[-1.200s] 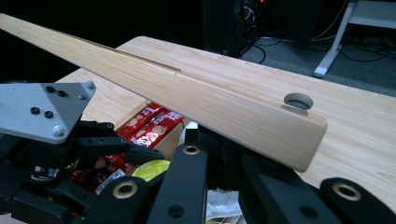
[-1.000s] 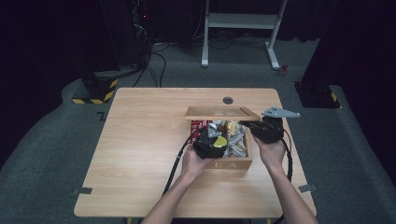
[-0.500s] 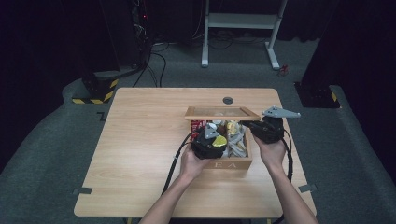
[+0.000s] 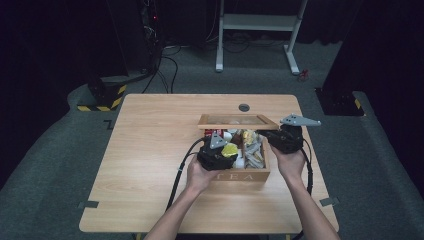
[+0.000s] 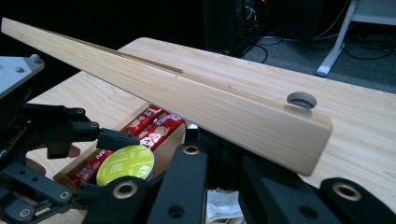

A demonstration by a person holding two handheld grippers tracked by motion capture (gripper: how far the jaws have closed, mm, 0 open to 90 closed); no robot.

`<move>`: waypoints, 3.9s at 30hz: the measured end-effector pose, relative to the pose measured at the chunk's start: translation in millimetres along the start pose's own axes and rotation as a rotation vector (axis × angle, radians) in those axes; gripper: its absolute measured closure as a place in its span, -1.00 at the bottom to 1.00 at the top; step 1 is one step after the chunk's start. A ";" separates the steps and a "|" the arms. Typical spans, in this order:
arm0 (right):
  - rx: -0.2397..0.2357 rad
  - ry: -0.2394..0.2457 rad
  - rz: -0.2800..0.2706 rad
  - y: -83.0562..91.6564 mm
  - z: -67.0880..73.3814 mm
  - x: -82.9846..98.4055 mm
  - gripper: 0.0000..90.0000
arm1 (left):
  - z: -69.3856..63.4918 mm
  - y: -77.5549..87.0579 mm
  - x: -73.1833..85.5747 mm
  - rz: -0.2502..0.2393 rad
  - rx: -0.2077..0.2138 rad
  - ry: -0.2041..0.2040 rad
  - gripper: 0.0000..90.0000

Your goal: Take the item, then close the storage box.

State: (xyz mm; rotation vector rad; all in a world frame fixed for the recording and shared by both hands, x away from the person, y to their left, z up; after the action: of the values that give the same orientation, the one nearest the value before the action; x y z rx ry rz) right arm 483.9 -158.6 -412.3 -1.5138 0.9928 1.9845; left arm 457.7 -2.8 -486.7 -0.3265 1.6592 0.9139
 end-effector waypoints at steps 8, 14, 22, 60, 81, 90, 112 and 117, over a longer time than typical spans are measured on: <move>-0.001 -0.001 -0.004 0.2 0.5 0.3 1.00 | 3.5 12.6 3.0 -0.013 0.000 0.011 -0.14; -0.001 -0.004 -0.005 -0.3 1.2 1.6 1.00 | 10.2 25.7 3.0 -0.032 -0.006 0.028 -0.14; -0.003 -0.003 0.003 -2.4 2.5 3.0 1.00 | 16.9 36.7 3.8 -0.048 -0.015 0.038 -0.14; 0.001 -0.004 0.010 -2.2 3.1 0.8 0.99 | 74.4 101.9 28.3 -0.073 -0.144 0.122 -0.14; -0.008 -0.018 0.004 -1.9 4.2 1.6 0.99 | 105.5 125.5 63.6 -0.035 -0.232 0.174 -0.14; -0.013 -0.018 -0.005 -3.0 3.8 0.7 0.99 | 113.1 123.2 82.4 0.012 -0.262 0.169 -0.14; -0.015 -0.019 -0.006 -2.9 4.0 0.5 0.98 | 113.4 95.5 106.8 0.081 -0.294 0.136 -0.15; -0.017 -0.024 -0.004 -2.8 4.3 0.5 0.98 | 113.9 91.2 110.1 0.098 -0.301 0.128 -0.15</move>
State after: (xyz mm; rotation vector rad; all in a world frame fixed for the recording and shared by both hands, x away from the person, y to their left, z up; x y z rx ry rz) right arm 483.2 -153.6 -412.9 -1.4965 0.9644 2.0089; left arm 445.3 165.6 -556.8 -0.5207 1.6646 1.2429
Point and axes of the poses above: each handheld gripper's, and its own axes: y roughly backward along the jaws, x roughly out of its underside, z roughly to its left, the point moved 8 cm from there along -y, roughly forward along the jaws, and after that the axes turned 11 degrees about -z, right-handed, at the moved point
